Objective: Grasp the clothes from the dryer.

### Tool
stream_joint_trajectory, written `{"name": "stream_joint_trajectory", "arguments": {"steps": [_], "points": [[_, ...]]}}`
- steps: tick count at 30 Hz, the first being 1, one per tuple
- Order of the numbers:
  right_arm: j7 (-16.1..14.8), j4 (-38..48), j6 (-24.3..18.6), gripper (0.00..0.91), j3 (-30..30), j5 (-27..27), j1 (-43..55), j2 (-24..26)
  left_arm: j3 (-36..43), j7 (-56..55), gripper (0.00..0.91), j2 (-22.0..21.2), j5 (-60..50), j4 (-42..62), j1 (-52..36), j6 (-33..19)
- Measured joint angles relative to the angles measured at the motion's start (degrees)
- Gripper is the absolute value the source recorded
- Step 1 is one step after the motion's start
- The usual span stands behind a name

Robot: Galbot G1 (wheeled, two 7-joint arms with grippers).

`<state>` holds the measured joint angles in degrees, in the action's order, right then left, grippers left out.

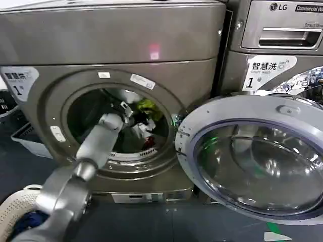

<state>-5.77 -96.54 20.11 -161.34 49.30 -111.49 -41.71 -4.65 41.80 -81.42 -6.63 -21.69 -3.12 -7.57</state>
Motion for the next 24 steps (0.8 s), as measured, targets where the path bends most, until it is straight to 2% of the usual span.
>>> {"name": "stream_joint_trajectory", "arguments": {"steps": [9, 24], "points": [[-0.4, -0.4, -0.2, 0.907, 0.1, 0.1, 0.3, -1.0, 9.2, 10.3, 0.907, -0.2, -16.2, 8.5, -6.0, 0.1], [-0.5, -2.1, -0.5, 0.907, 0.8, 0.9, 0.8, -2.6, 13.6, 8.4, 0.907, -2.4, -34.1, 11.9, -6.8, 8.3]]}}
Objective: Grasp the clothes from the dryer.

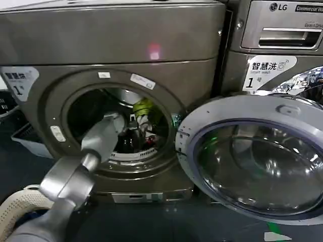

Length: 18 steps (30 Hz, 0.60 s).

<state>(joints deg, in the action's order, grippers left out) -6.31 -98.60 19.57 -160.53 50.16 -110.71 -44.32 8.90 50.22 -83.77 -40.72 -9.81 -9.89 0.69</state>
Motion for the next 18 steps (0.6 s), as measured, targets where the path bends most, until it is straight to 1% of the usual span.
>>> {"name": "stream_joint_trajectory", "arguments": {"steps": [18], "points": [[-0.1, -1.0, -0.5, 0.907, 1.4, 0.2, 1.4, -0.4, 0.7, -4.1, 0.907, -1.3, -3.5, 0.8, 2.9, 3.9]]}}
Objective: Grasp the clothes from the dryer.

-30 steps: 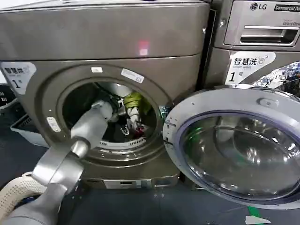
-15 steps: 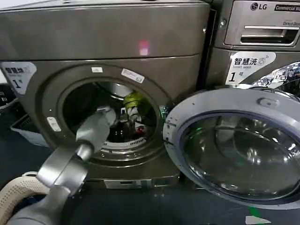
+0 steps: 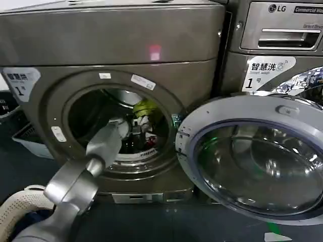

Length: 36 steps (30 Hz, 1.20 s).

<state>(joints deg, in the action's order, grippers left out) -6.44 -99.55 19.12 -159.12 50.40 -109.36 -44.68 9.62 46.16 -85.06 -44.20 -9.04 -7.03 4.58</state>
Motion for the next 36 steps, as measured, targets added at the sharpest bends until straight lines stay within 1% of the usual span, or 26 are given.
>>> {"name": "stream_joint_trajectory", "arguments": {"steps": [1, 2, 3, 4, 5, 6, 7, 15, 21, 26, 36], "points": [[0.0, 0.0, 0.0, 0.907, 0.0, 0.0, 0.0, 0.0, 0.0, -0.1, 0.907, 0.0, -0.1, 0.0, 0.2, 0.2], [0.0, 0.0, -0.1, 0.907, 0.0, 0.0, 0.0, -0.1, 0.0, -0.2, 0.785, 0.0, -0.1, 0.0, 0.4, 0.4], [0.0, 0.0, -0.1, 0.907, 0.0, 0.0, 0.0, -0.1, 0.0, -0.3, 0.432, 0.0, -0.1, 0.0, 0.5, 0.7], [0.0, 0.0, -0.1, 0.907, 0.1, 0.0, 0.1, -0.2, -0.1, -0.3, 0.137, 0.0, -0.2, 0.0, 0.6, 0.9], [0.0, 0.0, -0.2, 0.907, 0.1, 0.0, 0.1, -0.3, -0.2, -0.3, 0.125, 0.0, -0.2, 0.0, 0.7, 1.0], [0.0, 0.0, -0.2, 0.907, 0.1, 0.0, 0.1, -0.4, -0.4, -0.3, 0.034, 0.0, -0.2, -0.1, 0.7, 1.2], [-0.1, 0.0, -0.3, 0.907, 0.2, 0.0, 0.1, -0.5, -0.6, -0.4, 0.000, 0.0, -0.3, -0.1, 0.8, 1.3], [-0.1, 0.0, -0.5, 0.907, 0.3, 0.1, 0.3, -1.0, -2.0, -0.4, 0.000, 0.1, 0.1, -0.3, 1.4, 1.5], [0.1, -0.1, -0.7, 0.907, 0.6, 0.1, 0.5, -0.9, -4.7, -2.0, 0.000, 0.5, 2.6, -1.5, 2.7, 2.6], [0.2, -0.4, -0.7, 0.907, 1.2, 0.0, 1.2, -0.6, -9.5, -5.2, 0.000, 1.5, 8.2, -4.2, 4.1, 3.4], [0.3, -0.5, -0.8, 0.907, 3.1, -1.1, 3.1, 0.6, -17.6, -17.2, 0.000, 2.0, 23.9, -13.2, 8.3, 2.0]]}}
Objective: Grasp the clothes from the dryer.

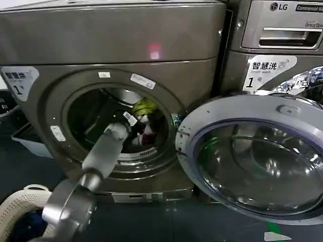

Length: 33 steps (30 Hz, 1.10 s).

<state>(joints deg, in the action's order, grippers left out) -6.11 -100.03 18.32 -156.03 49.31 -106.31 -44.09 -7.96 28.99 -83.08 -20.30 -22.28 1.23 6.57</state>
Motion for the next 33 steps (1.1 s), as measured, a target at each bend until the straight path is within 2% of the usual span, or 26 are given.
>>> {"name": "stream_joint_trajectory", "arguments": {"steps": [7, 17, 27, 33], "points": [[0.0, 0.4, -0.3, 0.907, 1.0, -0.6, 1.0, 0.8, -4.7, -9.5, 0.000, -0.4, 12.1, -8.3, 4.1, -2.4], [0.0, 0.4, -1.1, 0.907, 1.6, -0.8, 1.5, 1.0, -11.6, -22.0, 0.000, -1.5, 24.0, -21.8, 11.9, -9.6], [0.1, 0.5, -1.5, 0.907, 0.7, -1.8, 0.7, 0.7, -14.7, -30.2, 0.000, -1.7, 26.5, -36.6, 20.9, -14.1], [0.2, 0.6, -2.1, 0.907, 0.2, -1.4, 0.0, 0.5, -14.8, -31.9, 0.000, -2.0, 26.4, -40.1, 22.9, -13.8]]}}
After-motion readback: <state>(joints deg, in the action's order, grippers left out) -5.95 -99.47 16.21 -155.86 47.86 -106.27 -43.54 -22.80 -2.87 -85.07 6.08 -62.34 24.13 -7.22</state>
